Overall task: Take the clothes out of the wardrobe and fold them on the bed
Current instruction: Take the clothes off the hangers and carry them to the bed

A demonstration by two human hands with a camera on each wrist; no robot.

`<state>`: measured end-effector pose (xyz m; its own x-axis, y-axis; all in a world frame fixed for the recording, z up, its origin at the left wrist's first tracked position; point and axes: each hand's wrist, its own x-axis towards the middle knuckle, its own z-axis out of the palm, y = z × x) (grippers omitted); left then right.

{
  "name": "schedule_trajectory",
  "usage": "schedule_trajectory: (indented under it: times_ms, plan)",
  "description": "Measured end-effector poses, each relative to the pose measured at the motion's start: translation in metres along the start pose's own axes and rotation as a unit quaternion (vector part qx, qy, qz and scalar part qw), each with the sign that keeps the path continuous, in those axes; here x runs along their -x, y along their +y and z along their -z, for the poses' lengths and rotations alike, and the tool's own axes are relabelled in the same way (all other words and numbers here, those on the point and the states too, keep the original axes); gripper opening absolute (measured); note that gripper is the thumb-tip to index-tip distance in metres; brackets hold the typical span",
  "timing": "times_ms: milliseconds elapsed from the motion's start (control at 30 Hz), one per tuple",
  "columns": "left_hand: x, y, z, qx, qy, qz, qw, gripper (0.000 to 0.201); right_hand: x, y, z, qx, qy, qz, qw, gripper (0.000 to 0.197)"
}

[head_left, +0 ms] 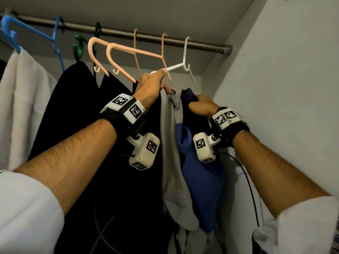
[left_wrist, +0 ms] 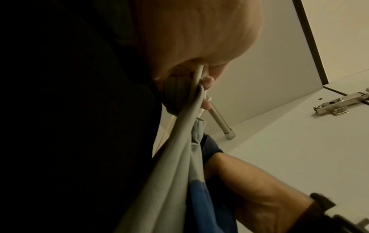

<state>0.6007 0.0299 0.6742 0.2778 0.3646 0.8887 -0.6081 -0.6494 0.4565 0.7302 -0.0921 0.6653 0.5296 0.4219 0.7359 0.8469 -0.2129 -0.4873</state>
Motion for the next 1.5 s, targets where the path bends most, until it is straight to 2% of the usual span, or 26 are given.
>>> schedule_trajectory:
  times_ms: [33,167,233,333,400,467,533,567,700,800,900,1000,1067,1167,1267,1300,1367,1400,1500]
  plan:
    - [0.0,0.0,-0.001,-0.001,0.002,-0.002,1.0,0.053,0.002,-0.001,-0.003,-0.056,0.001,-0.006,0.998,0.015]
    - [-0.003,-0.002,0.002,0.003,-0.002,-0.002,1.0,0.054,0.006,-0.007,-0.012,-0.189,-0.016,-0.007,0.982,0.012]
    - [-0.004,-0.003,0.002,0.019,-0.005,0.0,1.0,0.054,0.012,-0.01,-0.015,-0.278,-0.051,-0.002,0.959,0.03]
    - [-0.005,-0.001,0.001,0.028,0.001,0.006,1.0,0.053,0.017,-0.011,-0.016,-0.368,-0.082,0.016,0.926,0.04]
    - [-0.004,-0.001,0.001,0.021,-0.005,-0.003,1.0,0.052,0.016,-0.011,-0.017,-0.373,-0.1,0.027,0.922,0.046]
    - [-0.004,-0.002,0.001,-0.005,0.0,-0.005,1.0,0.053,0.013,-0.011,-0.018,-0.35,-0.107,0.004,0.931,0.065]
    - [-0.002,-0.002,0.003,-0.044,0.016,0.0,0.999,0.056,0.012,-0.011,-0.016,-0.321,-0.068,-0.02,0.945,0.082]
    - [-0.002,-0.003,0.003,-0.058,0.022,0.0,0.998,0.056,0.015,-0.014,-0.013,-0.309,-0.032,-0.019,0.95,0.077]
    - [0.002,-0.005,0.0,-0.057,0.026,0.006,0.998,0.054,0.023,-0.023,-0.002,-0.261,0.056,0.009,0.964,0.03]
    - [0.003,-0.002,-0.002,0.01,0.009,0.025,1.0,0.052,0.024,-0.021,0.0,-0.217,0.108,0.004,0.97,0.017]
    - [0.002,0.002,-0.002,0.037,0.023,0.039,0.998,0.055,0.021,-0.009,0.002,-0.205,0.167,-0.017,0.964,0.016]
    - [0.001,0.003,-0.001,0.042,0.028,0.056,0.997,0.052,0.021,0.004,0.01,-0.202,0.234,-0.049,0.95,0.025]
    - [0.001,0.006,0.0,0.051,0.033,0.065,0.996,0.049,0.022,0.015,0.015,-0.176,0.244,-0.067,0.951,0.028]
    - [0.006,0.011,-0.002,0.056,0.031,0.074,0.995,0.046,0.023,0.028,0.013,-0.073,0.183,-0.093,0.976,0.037]
    - [0.015,0.02,-0.006,0.078,0.016,0.079,0.994,0.045,0.029,0.033,-0.003,0.032,0.064,-0.08,0.994,0.051]
    - [0.018,0.024,-0.007,0.082,0.01,0.078,0.994,0.044,0.031,0.035,-0.009,0.051,0.022,-0.069,0.996,0.049]
    - [0.023,0.033,-0.008,0.079,-0.012,0.069,0.994,0.041,0.035,0.037,-0.022,0.088,-0.037,-0.046,0.994,0.032]
    - [0.026,0.039,-0.009,0.074,-0.025,0.062,0.995,0.042,0.036,0.038,-0.028,0.1,-0.052,-0.04,0.993,0.027]
    - [0.036,0.053,-0.011,0.065,-0.06,0.041,0.995,0.05,0.034,0.039,-0.039,0.094,-0.058,-0.027,0.993,0.027]
